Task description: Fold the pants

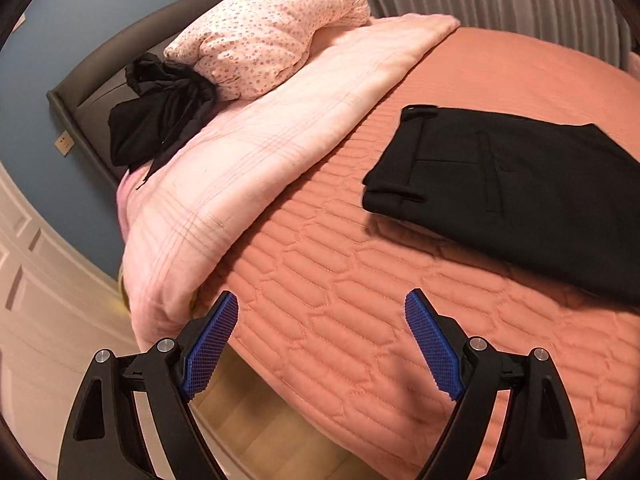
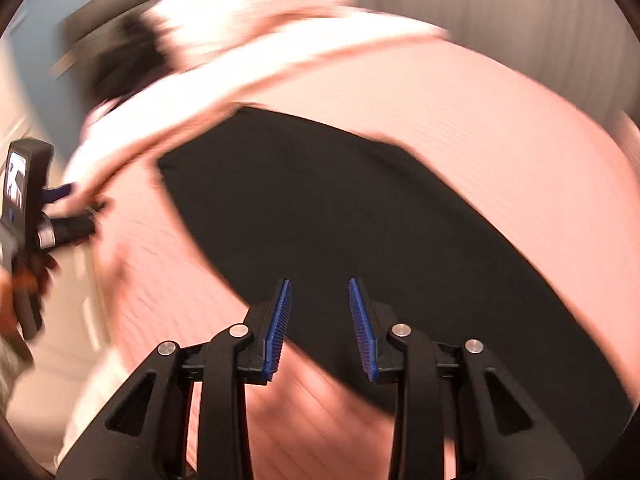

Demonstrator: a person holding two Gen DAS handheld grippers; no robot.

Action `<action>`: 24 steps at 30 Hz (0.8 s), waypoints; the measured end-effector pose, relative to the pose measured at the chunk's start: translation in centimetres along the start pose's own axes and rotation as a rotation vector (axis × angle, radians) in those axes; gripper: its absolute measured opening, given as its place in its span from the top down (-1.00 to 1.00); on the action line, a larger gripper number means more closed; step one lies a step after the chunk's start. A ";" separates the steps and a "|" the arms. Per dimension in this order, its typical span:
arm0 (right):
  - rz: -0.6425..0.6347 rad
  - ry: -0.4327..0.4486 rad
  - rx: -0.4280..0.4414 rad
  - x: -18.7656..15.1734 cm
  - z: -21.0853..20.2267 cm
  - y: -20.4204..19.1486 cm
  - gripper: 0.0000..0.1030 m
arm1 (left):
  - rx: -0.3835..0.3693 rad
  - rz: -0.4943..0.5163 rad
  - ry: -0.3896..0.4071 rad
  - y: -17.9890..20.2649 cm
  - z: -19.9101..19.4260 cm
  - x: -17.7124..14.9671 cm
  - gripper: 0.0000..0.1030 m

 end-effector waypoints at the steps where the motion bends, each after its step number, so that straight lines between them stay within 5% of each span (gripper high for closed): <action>1: -0.080 -0.014 0.040 2.6 2.9 -3.0 0.28 | -0.024 0.014 0.013 0.1 -0.3 -0.4 -0.64; 5: -0.328 -0.064 0.033 7.2 10.9 -12.8 0.21 | -0.081 0.072 0.062 1.7 -1.8 -1.2 -0.64; 8: -0.391 -0.108 -0.001 7.2 15.8 -13.8 0.21 | -0.161 0.080 0.065 2.7 -2.3 -2.3 -0.64; 10: -0.357 -0.108 0.002 7.3 16.9 -13.2 0.33 | -0.166 0.100 0.080 3.1 -2.6 -2.9 -0.64; 12: -0.285 -0.104 0.033 7.8 17.3 -12.2 0.72 | -0.175 0.114 0.100 3.3 -2.9 -3.3 -0.64; 24: 0.073 -0.071 0.161 11.3 19.9 -10.0 0.73 | -0.210 0.088 0.109 2.6 -2.0 -2.8 -0.64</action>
Point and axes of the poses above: each gripper's, at about its wrist camera, not at the fingertips, and z roughly the way its jaws point, y to its right, x to its top, the point moved 1 cm from there along z, roughly the way its jaws point, and after that the axes turned 2 degrees about y, right-handed, at the moved point
